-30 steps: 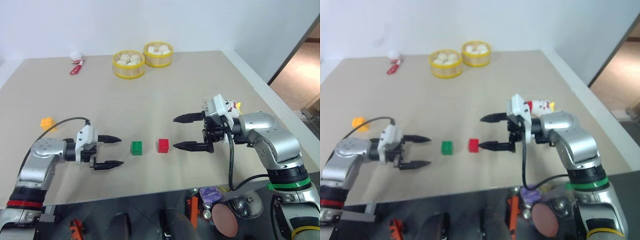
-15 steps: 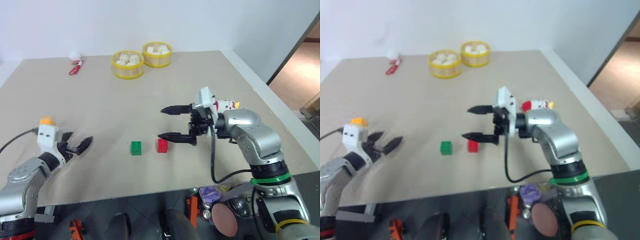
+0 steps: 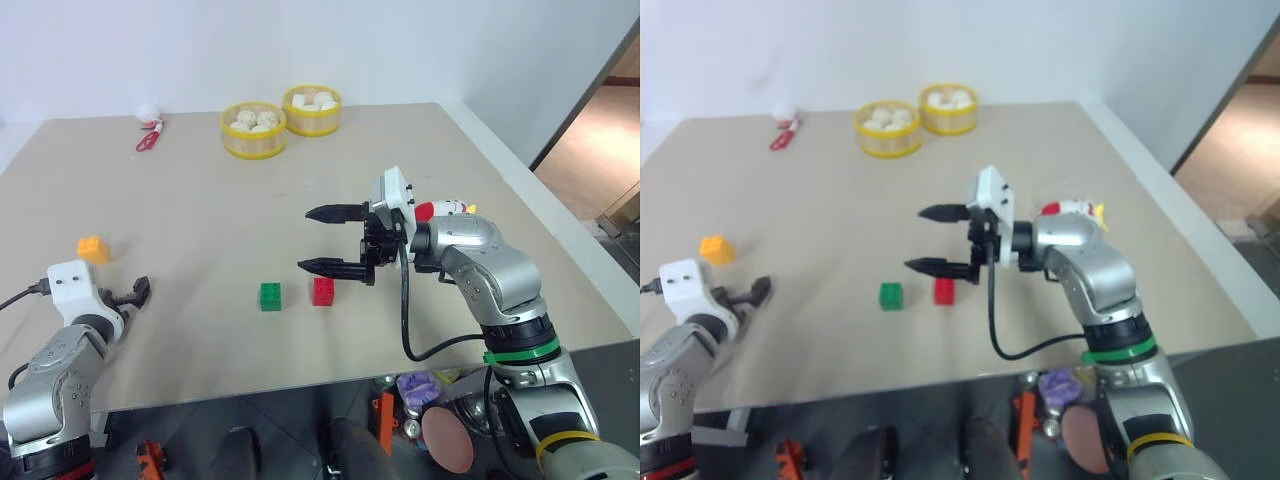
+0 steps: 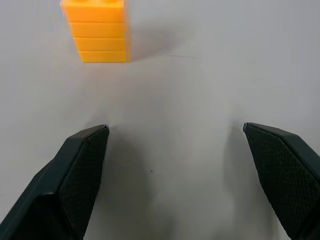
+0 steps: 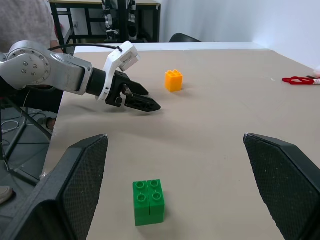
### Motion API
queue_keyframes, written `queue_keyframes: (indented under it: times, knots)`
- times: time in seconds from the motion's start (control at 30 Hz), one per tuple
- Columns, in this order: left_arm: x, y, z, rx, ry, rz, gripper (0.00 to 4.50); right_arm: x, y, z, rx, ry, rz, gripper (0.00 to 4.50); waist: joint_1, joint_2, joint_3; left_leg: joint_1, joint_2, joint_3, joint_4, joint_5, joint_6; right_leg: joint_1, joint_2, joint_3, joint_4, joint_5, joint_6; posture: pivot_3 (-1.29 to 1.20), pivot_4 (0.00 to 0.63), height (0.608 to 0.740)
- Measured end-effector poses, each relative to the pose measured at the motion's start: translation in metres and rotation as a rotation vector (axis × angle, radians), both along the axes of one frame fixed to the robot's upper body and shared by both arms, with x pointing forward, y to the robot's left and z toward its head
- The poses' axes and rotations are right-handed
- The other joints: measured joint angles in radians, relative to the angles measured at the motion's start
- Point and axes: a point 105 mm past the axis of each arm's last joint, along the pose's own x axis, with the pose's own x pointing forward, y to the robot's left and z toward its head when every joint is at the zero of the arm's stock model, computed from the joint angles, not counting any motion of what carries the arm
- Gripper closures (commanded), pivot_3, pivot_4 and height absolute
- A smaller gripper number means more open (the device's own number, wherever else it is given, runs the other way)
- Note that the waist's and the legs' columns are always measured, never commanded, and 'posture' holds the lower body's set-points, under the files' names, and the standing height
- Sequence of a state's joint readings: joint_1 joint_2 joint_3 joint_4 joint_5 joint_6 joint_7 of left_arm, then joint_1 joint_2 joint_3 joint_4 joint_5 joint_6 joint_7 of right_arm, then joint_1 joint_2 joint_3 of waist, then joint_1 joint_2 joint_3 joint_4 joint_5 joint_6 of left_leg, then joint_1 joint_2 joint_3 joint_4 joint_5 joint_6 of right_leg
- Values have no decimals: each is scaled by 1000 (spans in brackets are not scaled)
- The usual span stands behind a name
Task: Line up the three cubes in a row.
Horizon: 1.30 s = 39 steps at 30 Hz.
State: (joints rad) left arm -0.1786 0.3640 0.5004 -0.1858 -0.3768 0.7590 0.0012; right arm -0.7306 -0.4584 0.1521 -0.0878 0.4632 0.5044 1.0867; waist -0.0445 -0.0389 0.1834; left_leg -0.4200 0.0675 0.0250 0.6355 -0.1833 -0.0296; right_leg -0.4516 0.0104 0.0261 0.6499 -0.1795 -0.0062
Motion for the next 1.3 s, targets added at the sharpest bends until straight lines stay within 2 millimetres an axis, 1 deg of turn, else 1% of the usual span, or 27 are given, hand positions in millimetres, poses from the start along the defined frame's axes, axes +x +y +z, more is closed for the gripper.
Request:
queue_keyframes:
  times: [0.07, 0.13, 0.3, 0.33, 0.57, 0.87, 1.17, 1.27, 1.3]
  knots:
    - [9, 7, 9, 21, -22, 45, 31, 0, 3, 0, 1, -6, 11, 0, 0, 0, 0, 0, 0, 0, 1, 0, 0, 0, 0, 1, 0, 1, 0, 0, 150, 740]
    - [13, 12, 17, 50, -50, 66, 31, 0, 3, -1, -3, -15, 7, 0, 0, -1, 0, 0, -1, 2, 1, 0, 0, 0, 0, 3, 0, 1, 1, 0, 150, 740]
    - [21, 16, 20, 74, -59, 76, 31, 1, 3, -1, -5, -17, 4, 0, 0, -1, 0, -1, -1, 1, 0, 0, 0, -1, 0, 3, 0, 2, 3, 0, 150, 740]
    - [26, 18, 24, 79, -66, 91, 31, 1, 3, -1, -3, -22, 4, 0, 0, -1, 0, 0, -1, 1, 0, 0, 0, -1, 0, 3, 0, 3, 3, 0, 150, 740]
    - [27, 26, 12, 71, -15, 155, 31, 3, 2, -2, -4, -18, -1, 0, 0, -1, 0, -1, -1, 1, 0, 0, 0, -1, 0, 3, 0, 3, 4, 0, 150, 740]
    - [30, 31, 7, 68, 2, 183, 31, 3, 1, -2, -4, -16, -4, 0, 0, -2, -1, -1, -1, 1, 0, 0, 0, -1, 0, 3, 0, 3, 4, 0, 150, 740]
    - [50, 28, 7, 77, 5, 153, 31, 5, 0, -3, -10, -17, -16, 0, 1, -2, -1, -1, -1, 2, 0, 0, 0, -1, 0, 3, 0, 3, 4, 0, 150, 740]
    - [55, 24, 6, 81, 6, 135, 833, 5, 0, -3, -12, -18, -19, 0, 1, -3, -1, -1, -1, 2, 0, 0, 0, -1, 0, 3, 0, 3, 4, 0, 150, 740]
    - [56, 24, 6, 82, 5, 131, 1255, 6, 0, -3, -14, -19, -21, 0, 1, -3, -1, -1, -1, 2, 0, 0, 0, -1, 0, 3, 0, 3, 4, 0, 150, 740]
